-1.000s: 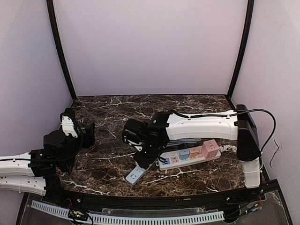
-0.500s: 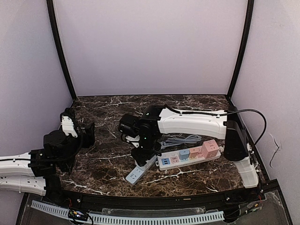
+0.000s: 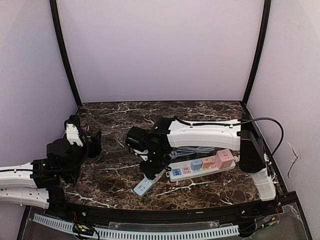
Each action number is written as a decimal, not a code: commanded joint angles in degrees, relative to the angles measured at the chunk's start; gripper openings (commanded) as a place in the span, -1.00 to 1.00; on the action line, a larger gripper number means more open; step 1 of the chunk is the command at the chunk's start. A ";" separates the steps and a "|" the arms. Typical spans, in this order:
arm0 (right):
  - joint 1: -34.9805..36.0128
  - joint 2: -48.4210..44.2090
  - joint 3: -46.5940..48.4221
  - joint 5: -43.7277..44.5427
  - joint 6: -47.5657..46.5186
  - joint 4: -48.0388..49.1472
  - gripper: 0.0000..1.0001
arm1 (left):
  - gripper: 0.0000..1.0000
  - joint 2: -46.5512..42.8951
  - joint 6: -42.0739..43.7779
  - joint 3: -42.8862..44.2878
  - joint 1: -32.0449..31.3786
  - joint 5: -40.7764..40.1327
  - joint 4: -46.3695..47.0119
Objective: Insert the plug
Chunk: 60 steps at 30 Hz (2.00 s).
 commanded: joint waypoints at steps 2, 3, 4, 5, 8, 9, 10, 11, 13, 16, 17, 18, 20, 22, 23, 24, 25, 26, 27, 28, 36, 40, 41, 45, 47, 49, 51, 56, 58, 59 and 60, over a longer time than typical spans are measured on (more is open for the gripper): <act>0.57 9.19 -8.02 -1.32 4.06 3.67 -1.00 | 0.57 -0.31 -0.60 -0.45 0.42 0.60 -1.24; 0.58 8.95 -8.15 -0.85 4.06 3.70 -1.00 | 0.57 -0.28 -0.52 -0.57 0.38 0.52 -1.18; 0.52 8.71 -8.38 -0.38 4.06 3.80 -1.00 | 0.57 -0.23 -0.43 -0.60 0.38 0.48 -1.02; 0.44 8.41 -8.58 0.04 4.02 3.94 -1.00 | 0.57 -0.21 -0.40 -0.61 0.40 0.47 -0.93; 0.50 7.46 -9.08 0.68 3.38 4.47 -1.00 | 0.57 0.34 0.06 -0.71 0.43 0.62 -0.12; 0.55 6.92 -9.30 0.80 2.83 4.63 -1.00 | 0.57 0.47 0.20 -0.83 0.43 0.71 0.13; 0.57 6.41 -9.70 1.04 2.35 4.90 -1.00 | 0.57 0.64 0.48 -0.95 0.39 0.92 0.58; 0.58 5.80 -10.13 1.57 1.81 5.13 -1.00 | 0.56 0.71 0.79 -1.02 0.41 1.09 0.83; 0.66 4.57 -11.37 2.29 -0.08 5.68 -1.00 | 0.57 0.84 1.04 -1.15 0.43 1.55 1.45; 0.66 2.96 -13.14 5.20 -2.00 6.06 -1.00 | 0.57 0.80 1.28 -1.30 0.35 2.20 1.79; 0.62 2.64 -13.59 6.08 -2.23 6.00 -1.00 | 0.57 0.79 1.36 -1.32 0.39 2.30 1.96; 0.48 2.36 -13.82 6.38 -2.03 5.93 -1.00 | 0.57 0.85 1.38 -1.40 0.42 2.42 1.96; -0.10 1.79 -14.04 6.05 0.42 5.82 -1.00 | 0.57 0.87 1.37 -1.43 0.41 2.47 2.00; -0.74 0.91 -14.25 4.69 3.48 6.30 -1.00 | 0.57 0.83 1.47 -1.35 0.40 2.37 1.97; -1.07 0.37 -14.58 4.25 5.17 6.59 -1.00 | 0.57 0.81 1.48 -1.35 0.42 2.38 1.96; -1.30 -0.28 -14.97 4.21 6.86 7.07 -1.00 | 0.57 0.74 1.43 -1.34 0.43 2.35 1.92; -1.49 -0.99 -15.56 4.08 8.54 7.69 -1.00 | 0.57 0.72 1.40 -1.39 0.43 2.34 1.89; -1.53 -1.65 -16.07 3.77 9.81 8.31 -1.00 | 0.57 0.64 1.35 -1.38 0.43 2.37 1.88; -1.53 -2.17 -16.54 3.39 10.78 8.89 -1.00 | 0.57 0.61 1.27 -1.45 0.43 2.43 1.81; -1.53 -2.65 -17.06 2.83 11.80 9.51 -1.00 | 0.57 0.61 1.29 -1.48 0.43 2.46 1.80; -0.59 -2.91 -17.12 2.81 10.41 10.39 -1.00 | 0.57 0.61 1.37 -1.51 0.43 2.90 1.93; -0.48 -2.71 -16.52 3.49 9.77 10.40 -1.00 | 0.57 0.61 1.31 -1.44 0.43 3.05 1.96; -0.41 -2.71 -16.35 3.62 9.52 10.36 -1.00 | 0.57 0.67 1.40 -1.48 0.43 3.13 1.96; -0.31 -3.11 -15.78 3.62 9.35 10.13 -0.98 | 0.57 0.70 1.54 -1.56 0.43 3.43 2.20; -0.30 -3.52 -15.54 3.66 9.22 10.15 -0.82 | 0.57 0.70 1.69 -1.63 0.43 3.61 2.30; -0.27 -3.91 -15.10 3.96 9.17 10.05 -0.65 | 0.57 0.70 1.88 -1.79 0.40 3.97 2.58; -0.26 -4.50 -14.60 4.42 9.03 9.93 -0.49 | 0.57 0.76 2.15 -1.88 0.43 4.49 3.03; -0.35 -6.12 -12.31 6.46 8.86 9.73 -0.08 | 0.57 1.18 3.01 -2.13 0.38 7.30 4.68; -0.43 -6.61 -11.33 6.95 8.76 9.86 0.09 | 0.57 1.28 3.19 -2.21 0.39 8.86 5.21; -0.43 -6.84 -10.90 7.12 8.65 9.97 0.19 | 0.57 1.30 3.26 -2.22 0.41 9.23 5.35; -0.43 -6.93 -10.56 7.33 8.68 9.96 0.33 | 0.57 1.42 3.37 -2.26 0.43 9.91 5.56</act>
